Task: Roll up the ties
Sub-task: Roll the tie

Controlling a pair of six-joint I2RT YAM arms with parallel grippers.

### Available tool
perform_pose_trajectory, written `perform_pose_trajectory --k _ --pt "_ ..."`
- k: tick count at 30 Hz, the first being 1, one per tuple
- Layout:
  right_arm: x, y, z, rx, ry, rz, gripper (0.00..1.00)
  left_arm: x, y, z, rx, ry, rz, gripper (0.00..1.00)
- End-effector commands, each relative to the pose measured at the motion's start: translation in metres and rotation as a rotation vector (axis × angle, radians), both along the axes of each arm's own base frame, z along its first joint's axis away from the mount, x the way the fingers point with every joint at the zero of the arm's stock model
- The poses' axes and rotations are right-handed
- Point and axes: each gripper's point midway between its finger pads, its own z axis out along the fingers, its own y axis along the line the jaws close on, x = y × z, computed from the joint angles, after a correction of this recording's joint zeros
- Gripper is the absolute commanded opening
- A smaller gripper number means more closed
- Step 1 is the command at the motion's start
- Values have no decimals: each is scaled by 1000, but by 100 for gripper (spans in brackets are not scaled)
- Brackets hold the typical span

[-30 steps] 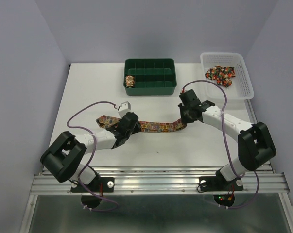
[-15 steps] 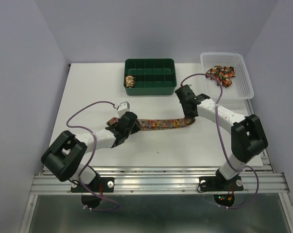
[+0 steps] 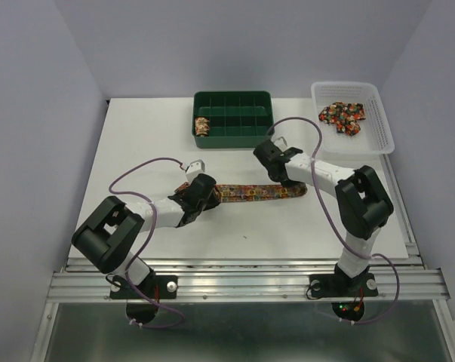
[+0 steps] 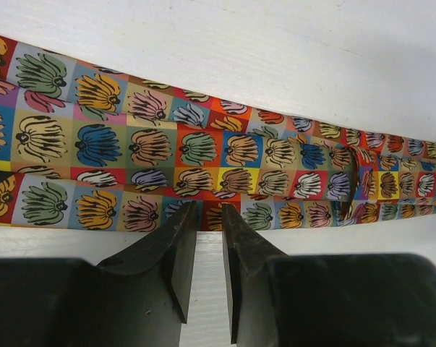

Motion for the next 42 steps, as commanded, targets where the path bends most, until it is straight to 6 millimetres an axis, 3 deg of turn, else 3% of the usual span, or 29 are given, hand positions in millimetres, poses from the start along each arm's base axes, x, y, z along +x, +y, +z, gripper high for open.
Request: perform_pose_trajectory --k 1,11,17,28,32,42 --pt "4 10 13 -106 -43 7 1 14 -8 15 -26 -41 1 32" --pt "-5 45 -5 -171 -31 64 1 11 -7 12 -37 -28 6 30" --pt "-13 67 -25 -99 -20 59 1 9 -6 14 -47 -30 9 29" --pt "-26 88 -62 96 3 48 2 3 -10 18 -85 -21 -11 28" --pt "-29 102 -74 202 3 48 16 1 -15 23 -111 -27 -32 27" --pt "-31 110 -78 440 1 -16 45 -1 -22 33 -139 -41 -56 26"
